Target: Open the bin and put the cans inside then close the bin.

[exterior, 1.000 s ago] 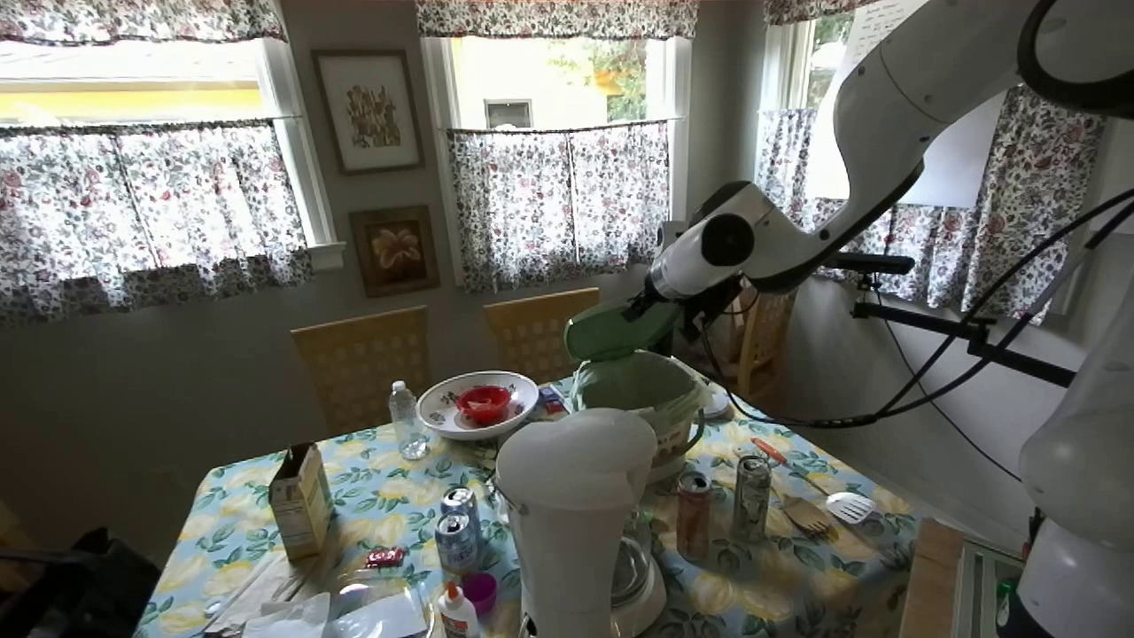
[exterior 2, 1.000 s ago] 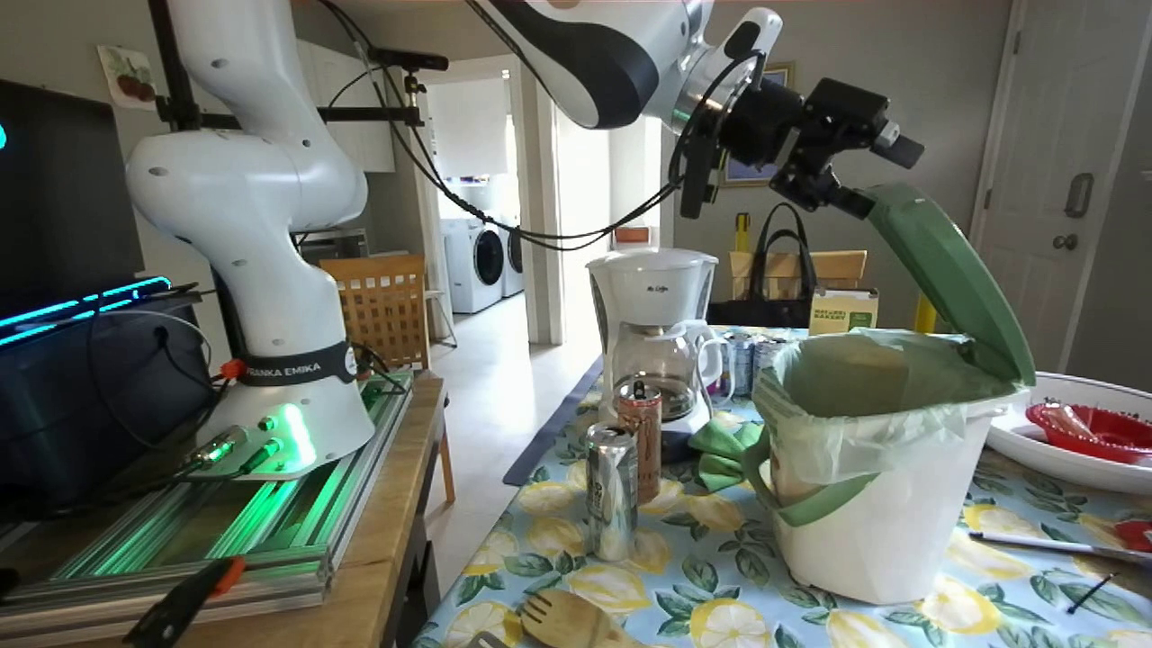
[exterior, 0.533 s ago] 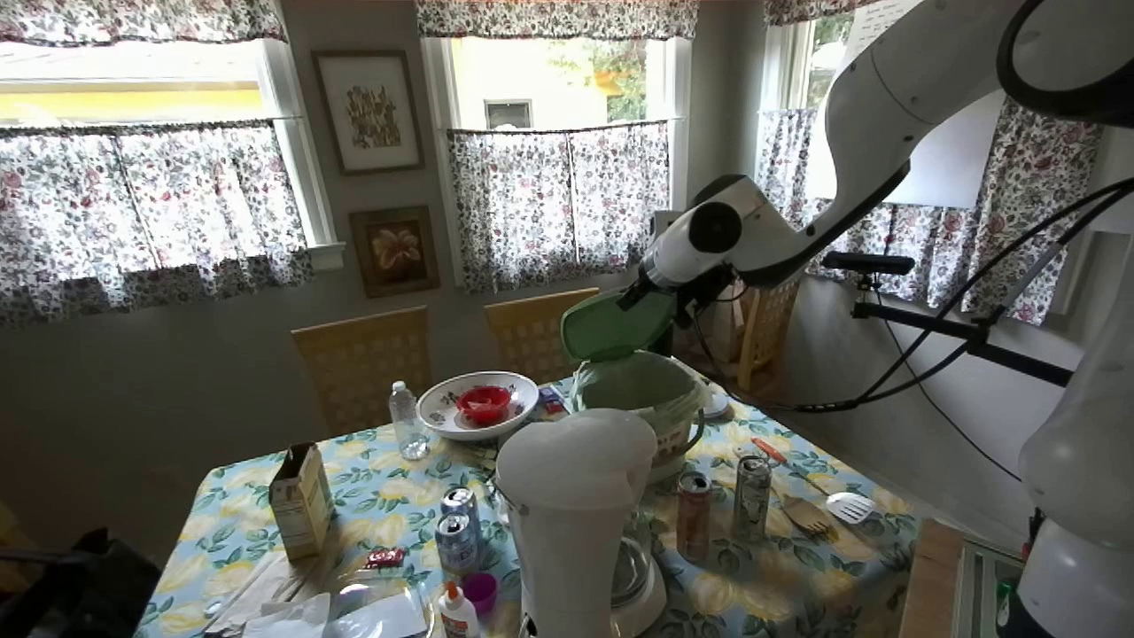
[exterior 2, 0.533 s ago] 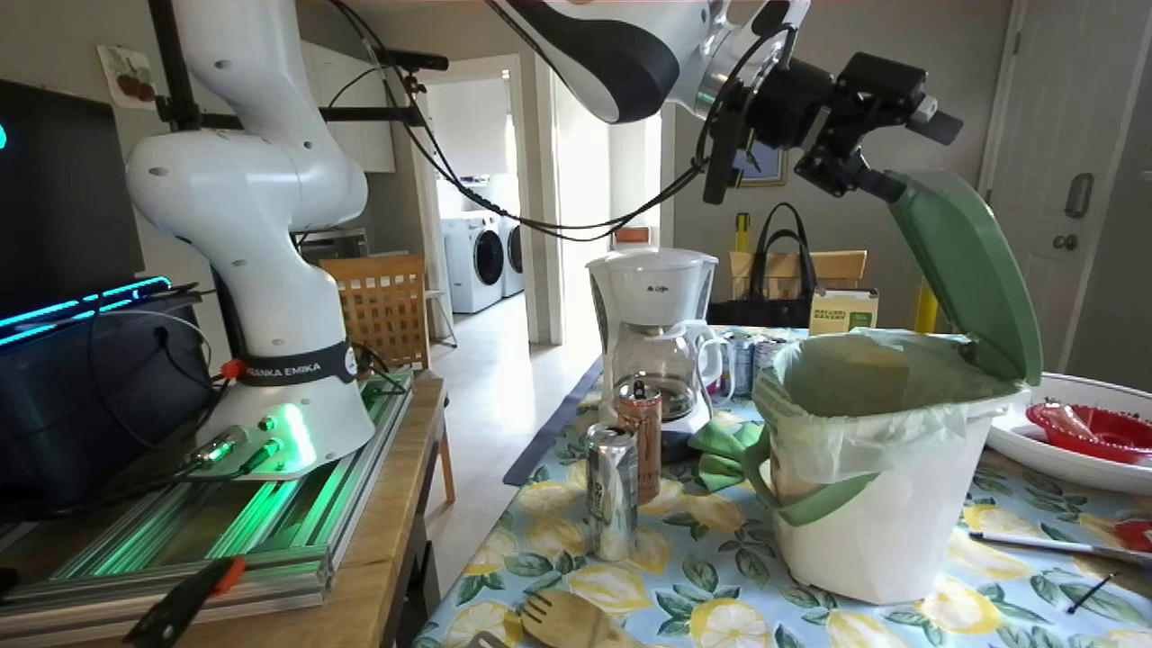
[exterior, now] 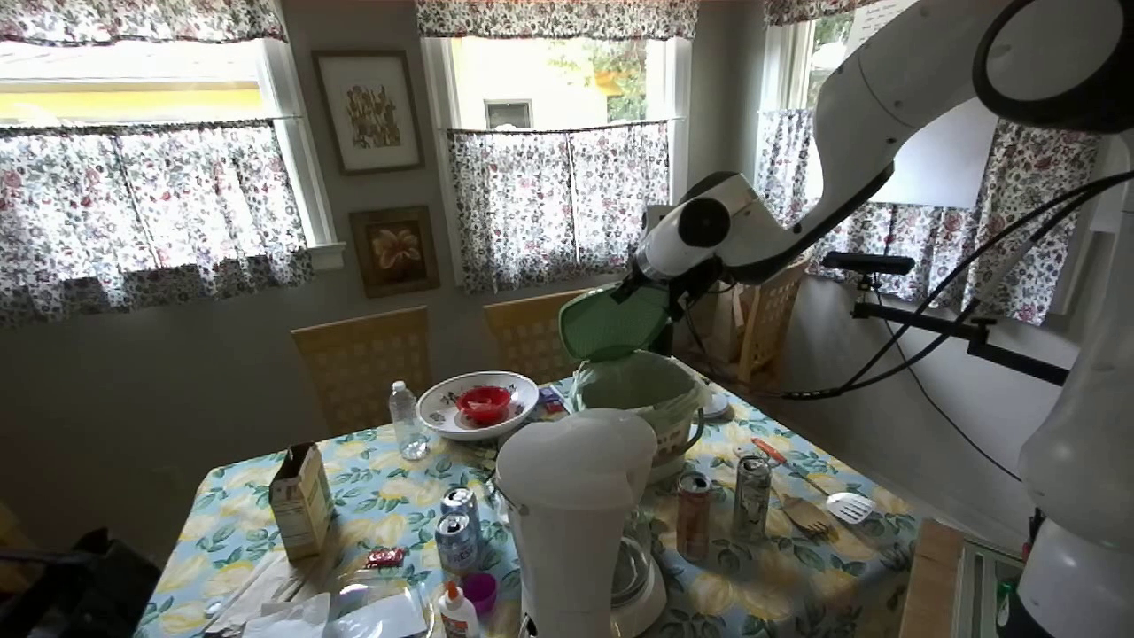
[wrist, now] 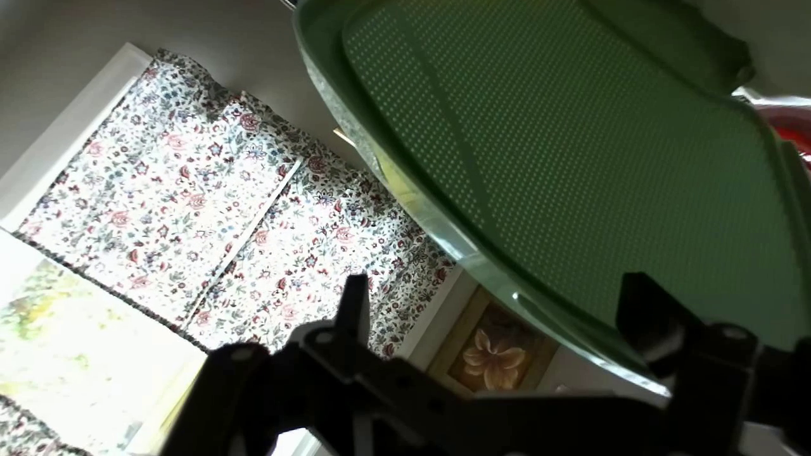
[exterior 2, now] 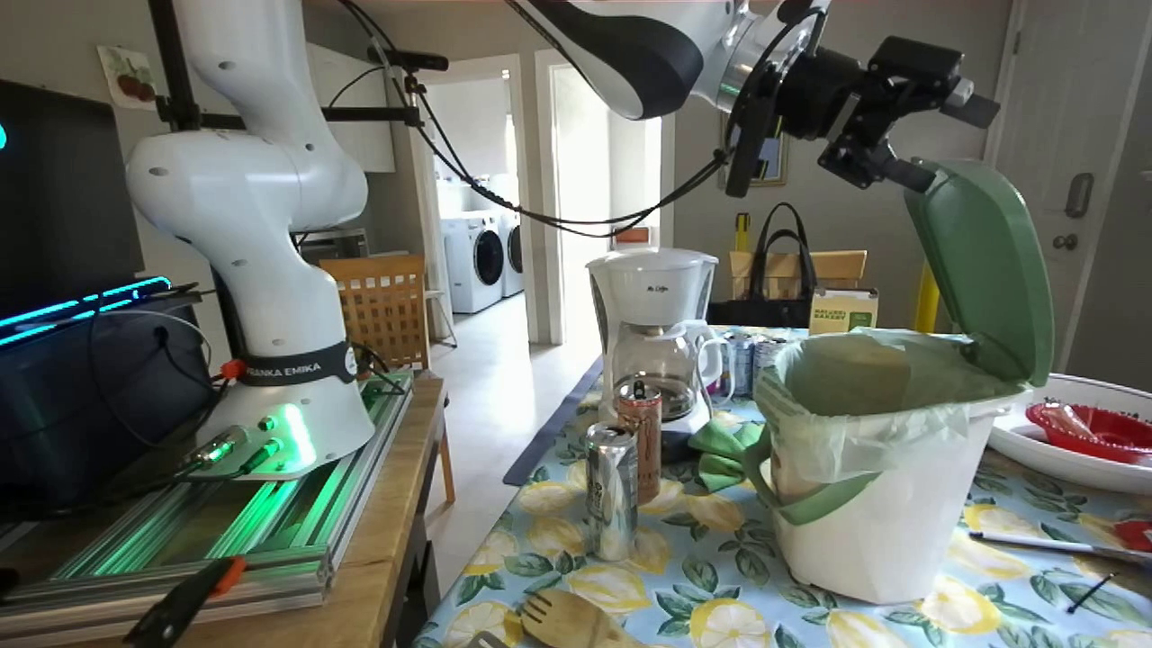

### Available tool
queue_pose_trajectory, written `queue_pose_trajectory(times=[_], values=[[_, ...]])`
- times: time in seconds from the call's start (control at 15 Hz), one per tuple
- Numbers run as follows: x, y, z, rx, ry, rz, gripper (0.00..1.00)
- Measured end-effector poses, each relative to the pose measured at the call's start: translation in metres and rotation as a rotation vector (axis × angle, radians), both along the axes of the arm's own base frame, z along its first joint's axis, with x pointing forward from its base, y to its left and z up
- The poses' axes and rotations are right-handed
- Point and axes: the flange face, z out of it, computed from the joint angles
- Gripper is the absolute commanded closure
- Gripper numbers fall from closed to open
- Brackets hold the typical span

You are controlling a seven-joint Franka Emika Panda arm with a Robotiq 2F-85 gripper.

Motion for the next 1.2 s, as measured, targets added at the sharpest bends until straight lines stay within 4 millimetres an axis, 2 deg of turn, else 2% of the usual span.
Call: queue_pose_trajectory(times=[0.53, 1.2], values=[[0.013, -0.008, 0.005, -0.001, -0.007, -0.014, 0.0], [0.013, 0.004, 0.021, 0.013, -0.034, -0.005, 0.0]])
